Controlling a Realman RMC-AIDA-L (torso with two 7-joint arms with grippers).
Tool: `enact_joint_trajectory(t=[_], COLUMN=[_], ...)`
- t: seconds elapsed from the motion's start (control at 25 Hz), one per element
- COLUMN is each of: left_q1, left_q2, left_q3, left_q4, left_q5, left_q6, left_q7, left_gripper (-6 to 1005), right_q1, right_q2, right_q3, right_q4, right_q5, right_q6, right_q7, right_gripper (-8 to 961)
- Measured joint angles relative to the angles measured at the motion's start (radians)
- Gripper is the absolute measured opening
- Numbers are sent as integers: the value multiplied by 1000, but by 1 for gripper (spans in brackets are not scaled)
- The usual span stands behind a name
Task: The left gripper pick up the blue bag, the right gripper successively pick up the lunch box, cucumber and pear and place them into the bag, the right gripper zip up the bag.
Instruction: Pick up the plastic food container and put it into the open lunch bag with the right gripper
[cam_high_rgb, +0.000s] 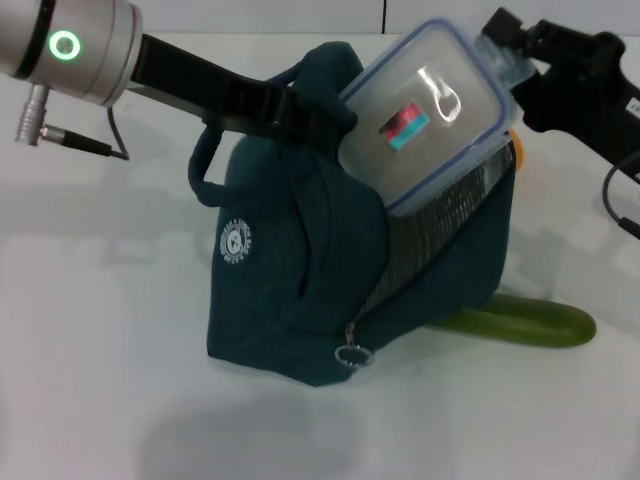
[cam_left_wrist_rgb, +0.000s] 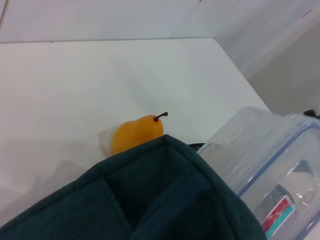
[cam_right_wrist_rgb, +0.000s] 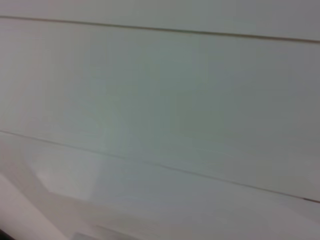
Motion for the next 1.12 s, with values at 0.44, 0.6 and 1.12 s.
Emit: enact_joint_trajectory(t=[0.44,0.6,1.12], left_q1=[-11,-9,8], left_q2=[-1,-1,-1], left_q3=[-2,-4,-6], left_q4=[-20,-21,-27], left_q5=[-2,-2,-25], left_q6=[-12,-16,-22], left_q7=[19,23,35], left_gripper=[55,55,55], right_q1=[11,2,-81], right_q2=[0,-1,1], right_q3=[-191,-233,-270], right_q4=[-86,-116,-152], right_q5=[10,14,89], right_q6=[68,72,118], right_q7=[12,18,45], right_gripper=[93,94,97])
